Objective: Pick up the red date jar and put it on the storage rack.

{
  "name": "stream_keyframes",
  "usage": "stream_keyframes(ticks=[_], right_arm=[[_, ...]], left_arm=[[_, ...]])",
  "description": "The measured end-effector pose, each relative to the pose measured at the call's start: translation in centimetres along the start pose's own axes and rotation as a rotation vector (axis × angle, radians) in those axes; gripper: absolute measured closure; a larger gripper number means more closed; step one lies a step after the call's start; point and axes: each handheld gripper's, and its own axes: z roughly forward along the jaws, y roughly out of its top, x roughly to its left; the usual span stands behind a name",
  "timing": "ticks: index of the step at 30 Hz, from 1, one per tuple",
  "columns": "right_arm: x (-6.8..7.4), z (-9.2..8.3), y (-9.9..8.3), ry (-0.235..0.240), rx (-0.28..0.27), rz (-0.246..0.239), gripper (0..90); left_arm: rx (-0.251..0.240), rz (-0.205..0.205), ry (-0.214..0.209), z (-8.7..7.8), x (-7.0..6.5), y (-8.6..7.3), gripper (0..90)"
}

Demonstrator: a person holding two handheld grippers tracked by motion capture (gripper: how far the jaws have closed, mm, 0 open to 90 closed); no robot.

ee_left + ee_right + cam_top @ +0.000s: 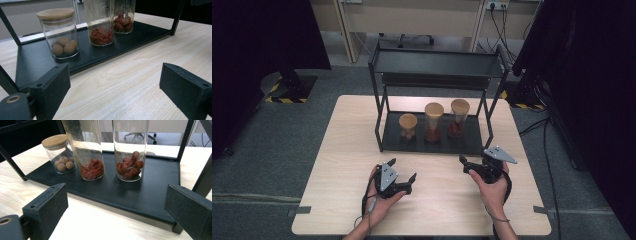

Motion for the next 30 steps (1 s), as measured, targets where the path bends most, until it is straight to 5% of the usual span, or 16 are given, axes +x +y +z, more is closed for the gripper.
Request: stream_keyframes(ticks=[30], right_arm=[[-0.9,-1.9,-2.0,-0.009,0.009,0.028,5.6]], left_arm=[[-0.001,0.0,0.001,0.0,0.0,0.0,9.5]])
